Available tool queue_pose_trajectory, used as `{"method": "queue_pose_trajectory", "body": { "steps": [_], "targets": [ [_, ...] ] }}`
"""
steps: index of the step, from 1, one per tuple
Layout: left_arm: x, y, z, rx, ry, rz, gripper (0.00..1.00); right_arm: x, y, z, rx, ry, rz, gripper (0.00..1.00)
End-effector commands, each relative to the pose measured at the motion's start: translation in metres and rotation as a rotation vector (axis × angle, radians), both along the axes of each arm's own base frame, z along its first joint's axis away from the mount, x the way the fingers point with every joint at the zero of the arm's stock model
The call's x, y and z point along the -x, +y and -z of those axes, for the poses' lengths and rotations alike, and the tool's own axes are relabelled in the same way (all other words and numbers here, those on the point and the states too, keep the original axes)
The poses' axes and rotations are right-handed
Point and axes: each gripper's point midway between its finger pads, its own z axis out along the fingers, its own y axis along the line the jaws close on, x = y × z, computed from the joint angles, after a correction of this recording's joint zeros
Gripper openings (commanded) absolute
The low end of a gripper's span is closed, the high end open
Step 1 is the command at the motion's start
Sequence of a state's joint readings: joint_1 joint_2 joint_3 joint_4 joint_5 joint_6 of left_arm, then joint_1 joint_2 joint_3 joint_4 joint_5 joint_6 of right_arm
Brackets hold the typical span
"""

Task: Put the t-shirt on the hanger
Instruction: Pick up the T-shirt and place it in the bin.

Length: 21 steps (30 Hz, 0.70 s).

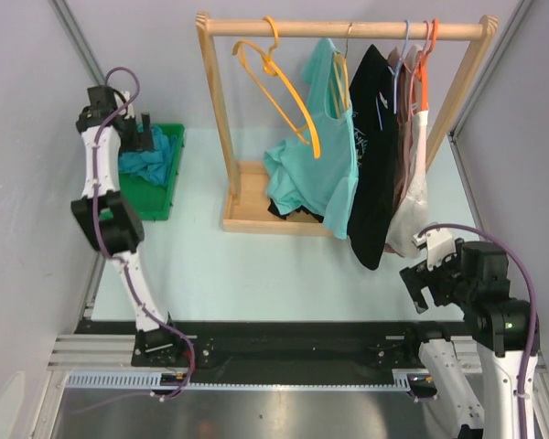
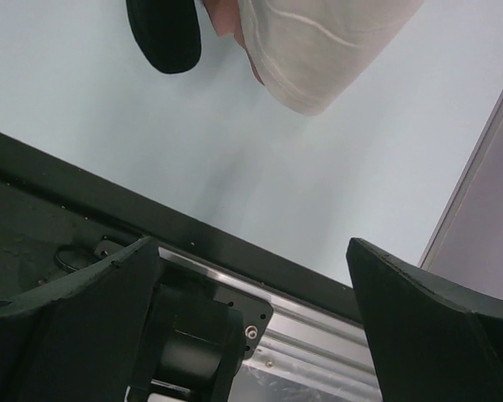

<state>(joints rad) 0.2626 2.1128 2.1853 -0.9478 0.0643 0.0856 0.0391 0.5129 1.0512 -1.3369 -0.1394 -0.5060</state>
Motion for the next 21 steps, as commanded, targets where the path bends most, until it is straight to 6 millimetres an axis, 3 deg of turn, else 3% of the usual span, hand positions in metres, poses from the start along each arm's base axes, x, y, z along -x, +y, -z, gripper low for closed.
{"method": "queue_pose_trajectory", "body": {
  "steps": [1,4,7,12,13,18,21],
  "targets": [
    [-0.028,0.023,0.028,-0.041,0.054,-0.039,1.0,-0.003,0.009,-0.03,-0.06,-0.066,0.0,1.0],
    [-0.045,0.036,0.066,-0.089,0.05,-0.047,1.0,0.001,0.015,-0.036,-0.071,-0.057,-0.045,1.0],
    [-0.053,0.038,0.091,-0.11,0.036,-0.02,1.0,0.005,0.02,-0.04,-0.086,-0.046,-0.072,1.0],
    [-0.067,0.03,0.121,-0.068,0.066,0.035,1.0,0.004,0.022,-0.028,-0.095,0.0,-0.082,1.0],
    [-0.068,0.029,0.134,-0.06,0.094,0.038,1.0,0.003,0.023,-0.026,-0.1,0.006,-0.082,1.0],
    [-0.064,0.022,0.161,-0.036,0.153,0.065,0.98,0.001,0.025,-0.028,-0.111,0.01,-0.089,1.0],
    [-0.062,0.009,0.165,0.006,0.16,0.108,0.8,0.002,0.028,-0.031,-0.123,0.008,-0.105,1.0]
  ]
}}
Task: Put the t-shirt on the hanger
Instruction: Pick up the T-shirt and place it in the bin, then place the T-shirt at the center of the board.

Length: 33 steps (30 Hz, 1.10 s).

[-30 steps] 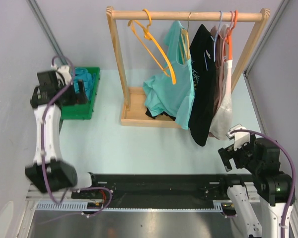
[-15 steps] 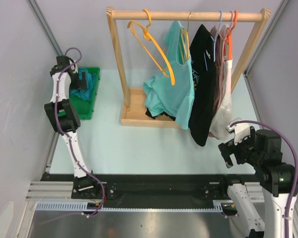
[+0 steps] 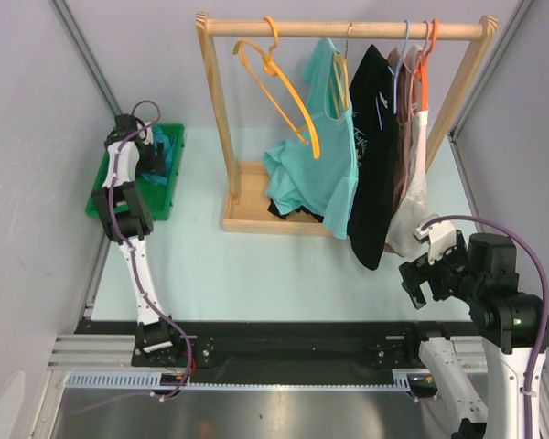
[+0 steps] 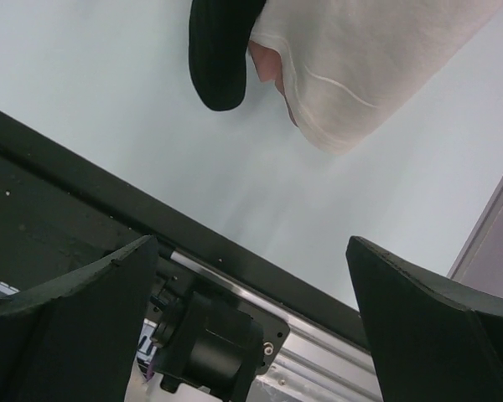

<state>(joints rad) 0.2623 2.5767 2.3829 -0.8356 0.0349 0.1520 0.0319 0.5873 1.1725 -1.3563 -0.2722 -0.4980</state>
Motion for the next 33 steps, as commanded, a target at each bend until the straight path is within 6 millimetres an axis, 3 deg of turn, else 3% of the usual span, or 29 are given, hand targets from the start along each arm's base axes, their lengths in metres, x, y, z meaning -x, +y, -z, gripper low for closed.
{"method": "queue_pose_trajectory", "body": {
  "steps": [1,2,3,4,5,6,7,8,9,12,13,16,17,19,20,23,24,26,27,29,33],
  "targets": [
    [-0.001,-0.022,-0.006,0.063,-0.004,0.093,0.66,0.007,0.007,-0.005,-0.027,0.02,-0.031,0.99],
    [0.0,-0.025,-0.009,0.077,-0.01,0.107,0.56,0.008,0.007,-0.007,-0.03,0.012,-0.034,1.0],
    [-0.001,-0.027,-0.026,0.077,-0.037,0.115,0.47,0.01,0.01,-0.009,-0.04,0.013,-0.046,1.0],
    [0.001,-0.03,-0.034,0.084,-0.046,0.121,0.29,0.011,0.011,-0.012,-0.043,0.006,-0.053,1.0],
    [0.001,-0.035,-0.045,0.104,-0.065,0.139,0.2,0.011,0.012,-0.016,-0.043,-0.004,-0.058,1.0],
    [0.002,-0.038,-0.077,0.098,-0.116,0.152,0.12,0.012,0.013,-0.017,-0.049,-0.006,-0.07,1.0],
    [0.009,-0.043,-0.086,0.11,-0.111,0.178,0.0,0.013,0.015,-0.018,-0.052,-0.007,-0.081,1.0],
    [0.013,-0.05,-0.104,0.13,-0.138,0.21,0.0,0.013,0.016,-0.019,-0.056,-0.01,-0.091,1.0],
    [0.02,-0.055,-0.137,0.121,-0.182,0.233,0.0,0.014,0.02,-0.02,-0.071,-0.01,-0.11,0.99],
    [0.044,-0.068,-0.179,0.12,-0.217,0.294,0.0,0.018,0.029,-0.027,-0.102,-0.011,-0.16,1.0],
    [0.062,-0.073,-0.212,0.1,-0.256,0.32,0.0,0.018,0.031,-0.03,-0.106,-0.012,-0.17,1.0],
    [0.094,-0.09,-0.254,0.104,-0.305,0.389,0.0,0.018,0.033,-0.04,-0.109,-0.037,-0.182,1.0],
    [0.111,-0.097,-0.279,0.088,-0.345,0.406,0.0,0.018,0.034,-0.043,-0.112,-0.04,-0.188,0.99],
    [0.137,-0.114,-0.291,0.103,-0.333,0.473,0.0,0.021,0.038,-0.052,-0.126,-0.053,-0.213,1.0],
    [0.154,-0.123,-0.308,0.096,-0.359,0.507,0.0,0.021,0.039,-0.056,-0.13,-0.055,-0.222,1.0],
    [0.195,-0.159,-0.314,0.165,-0.317,0.631,0.0,0.024,0.046,-0.064,-0.154,-0.061,-0.259,1.0],
    [0.213,-0.175,-0.324,0.18,-0.335,0.671,0.0,0.023,0.048,-0.068,-0.165,-0.072,-0.266,1.0],
    [0.239,-0.198,-0.315,0.244,-0.294,0.735,0.0,0.023,0.051,-0.07,-0.177,-0.08,-0.278,1.0],
    [0.259,-0.213,-0.328,0.24,-0.332,0.772,0.0,0.023,0.054,-0.071,-0.188,-0.082,-0.293,1.0],
    [0.273,-0.228,-0.328,0.257,-0.352,0.802,0.0,0.024,0.056,-0.073,-0.2,-0.088,-0.303,1.0],
    [0.305,-0.267,-0.348,0.334,-0.395,0.86,0.0,0.032,0.066,-0.08,-0.242,-0.081,-0.362,1.0]
  ]
}}
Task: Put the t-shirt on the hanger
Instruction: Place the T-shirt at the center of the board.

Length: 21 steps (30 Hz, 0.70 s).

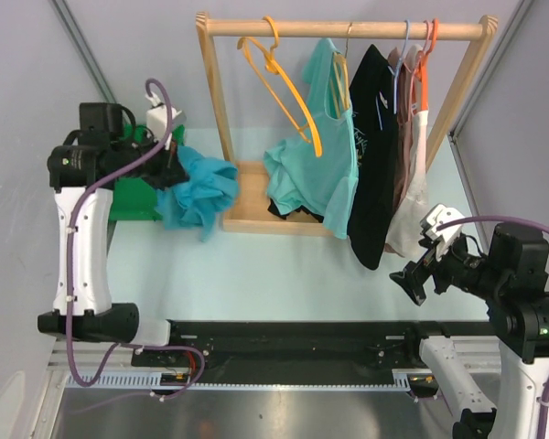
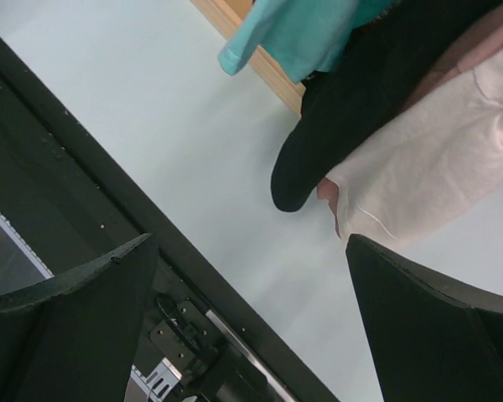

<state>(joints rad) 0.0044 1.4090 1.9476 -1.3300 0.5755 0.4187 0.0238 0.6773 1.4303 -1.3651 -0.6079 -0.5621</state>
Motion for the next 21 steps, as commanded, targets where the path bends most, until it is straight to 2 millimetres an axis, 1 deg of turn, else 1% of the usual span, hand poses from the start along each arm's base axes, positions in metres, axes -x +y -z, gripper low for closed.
{"method": "queue_pose_trajectory", "body": {
  "steps": [1,2,3,4,5,6,7,10,11,12,13,17,19,20,21],
  "targets": [
    [0.036,-0.039,-0.022,0.117,-0.014,0.093,0.0,0.028,0.015,0.001,-0.051,0.1,-0.097,1.0],
    [0.041,-0.043,-0.019,0.129,-0.001,0.1,0.0,0.029,0.016,0.001,-0.053,0.101,-0.104,1.0],
    [0.049,-0.052,-0.016,0.154,0.02,0.124,0.0,0.029,0.017,0.002,-0.055,0.102,-0.109,1.0],
    [0.056,-0.056,0.005,0.168,0.066,0.137,0.0,0.028,0.016,0.003,-0.047,0.098,-0.117,1.0],
    [0.061,-0.061,0.021,0.171,0.105,0.155,0.01,0.027,0.016,0.005,-0.042,0.097,-0.115,0.99],
    [0.068,-0.069,0.039,0.128,0.131,0.197,0.01,0.025,0.014,0.009,-0.033,0.099,-0.113,1.0],
    [0.075,-0.071,0.072,0.092,0.211,0.211,0.0,0.024,0.014,0.01,-0.022,0.091,-0.119,1.0],
    [0.09,-0.076,0.113,0.0,0.273,0.271,0.01,0.025,0.017,0.012,-0.028,0.102,-0.147,1.0],
    [0.093,-0.077,0.118,-0.013,0.274,0.28,0.01,0.025,0.02,0.012,-0.04,0.113,-0.165,1.0],
    [0.093,-0.084,0.119,-0.015,0.262,0.285,0.01,0.025,0.021,0.011,-0.047,0.118,-0.171,1.0],
    [0.091,-0.084,0.125,-0.026,0.266,0.26,0.0,0.024,0.022,0.011,-0.05,0.124,-0.176,1.0],
    [0.089,-0.1,0.129,0.044,0.314,0.245,0.0,0.025,0.029,0.009,-0.085,0.141,-0.217,0.99],
    [0.082,-0.101,0.128,0.052,0.305,0.211,0.0,0.025,0.032,0.008,-0.098,0.142,-0.231,0.98],
    [0.076,-0.097,0.129,0.037,0.288,0.175,0.0,0.025,0.034,0.008,-0.111,0.147,-0.246,0.97],
    [0.068,-0.097,0.123,0.059,0.265,0.126,0.0,0.025,0.036,0.008,-0.123,0.149,-0.247,0.96]
  ]
}}
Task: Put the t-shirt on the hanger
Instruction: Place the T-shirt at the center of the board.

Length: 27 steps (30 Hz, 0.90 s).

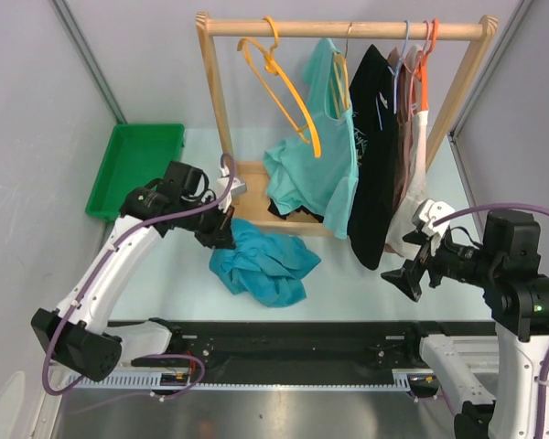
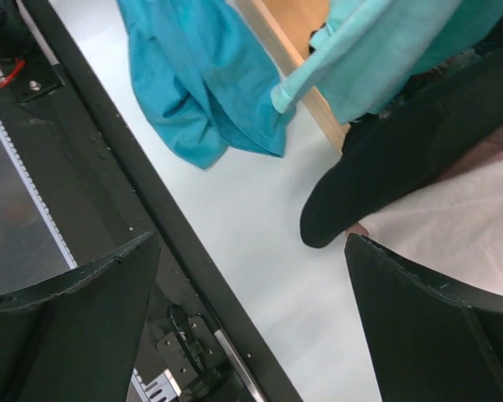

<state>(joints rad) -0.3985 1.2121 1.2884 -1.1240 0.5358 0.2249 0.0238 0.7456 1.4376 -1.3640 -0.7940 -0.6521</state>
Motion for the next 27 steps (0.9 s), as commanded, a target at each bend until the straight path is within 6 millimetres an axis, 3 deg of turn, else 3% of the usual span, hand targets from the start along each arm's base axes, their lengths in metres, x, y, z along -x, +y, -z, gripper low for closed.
{"method": "queue_pose_trajectory", "body": {
  "steps": [1,5,7,8,9,10,11,13,14,15,17,18,22,23,24,26,27],
  "targets": [
    [-0.032,-0.005,-0.013,0.049,-0.088,-0.16,0.0,0.027,0.012,0.015,-0.063,0.152,-0.066,0.93],
    [-0.054,0.016,0.005,0.064,0.005,-0.338,0.0,0.016,0.016,0.023,-0.082,0.162,-0.086,0.89],
    [-0.071,0.048,0.021,0.076,0.071,-0.505,0.0,0.009,0.016,0.031,-0.072,0.191,-0.095,0.88],
    [-0.081,0.073,0.027,0.099,0.105,-0.621,0.0,0.008,0.017,0.033,-0.071,0.2,-0.108,0.87],
    [-0.081,0.074,0.03,0.148,0.141,-0.629,0.12,0.007,0.018,0.036,-0.071,0.215,-0.117,0.86],
    [-0.08,0.086,0.045,0.17,0.206,-0.679,0.3,0.005,0.02,0.039,-0.071,0.235,-0.126,0.86],
    [-0.083,0.101,0.048,0.217,0.228,-0.732,0.68,0.004,0.024,0.04,-0.059,0.224,-0.155,0.85],
    [-0.08,0.107,0.051,0.281,0.27,-0.756,0.95,0.003,0.031,0.045,-0.048,0.256,-0.182,0.84],
    [-0.082,0.118,0.049,0.3,0.261,-0.797,1.0,-0.006,0.033,0.046,-0.018,0.225,-0.175,0.84],
    [-0.083,0.123,0.047,0.312,0.257,-0.809,1.0,0.003,0.046,0.048,0.009,0.221,-0.258,0.83],
    [-0.085,0.134,0.036,0.359,0.244,-0.831,1.0,-0.009,0.058,0.059,0.076,0.213,-0.26,0.83],
    [-0.086,0.138,0.033,0.369,0.238,-0.835,1.0,0.005,0.075,0.063,0.107,0.202,-0.358,0.83],
    [-0.088,0.156,0.012,0.36,0.158,-0.832,1.0,-0.01,0.115,0.074,0.176,0.137,-0.435,0.82],
    [-0.085,0.162,0.01,0.344,0.133,-0.823,1.0,-0.016,0.128,0.079,0.222,0.102,-0.474,0.82],
    [-0.086,0.164,0.001,0.333,0.091,-0.809,1.0,-0.003,0.148,0.081,0.262,0.056,-0.559,0.82],
    [-0.083,0.168,-0.009,0.303,0.028,-0.769,1.0,-0.02,0.175,0.071,0.32,-0.095,-0.546,0.8],
    [-0.084,0.17,-0.02,0.292,-0.02,-0.764,1.0,-0.024,0.195,0.085,0.378,-0.111,-0.583,0.77]
  ]
}}
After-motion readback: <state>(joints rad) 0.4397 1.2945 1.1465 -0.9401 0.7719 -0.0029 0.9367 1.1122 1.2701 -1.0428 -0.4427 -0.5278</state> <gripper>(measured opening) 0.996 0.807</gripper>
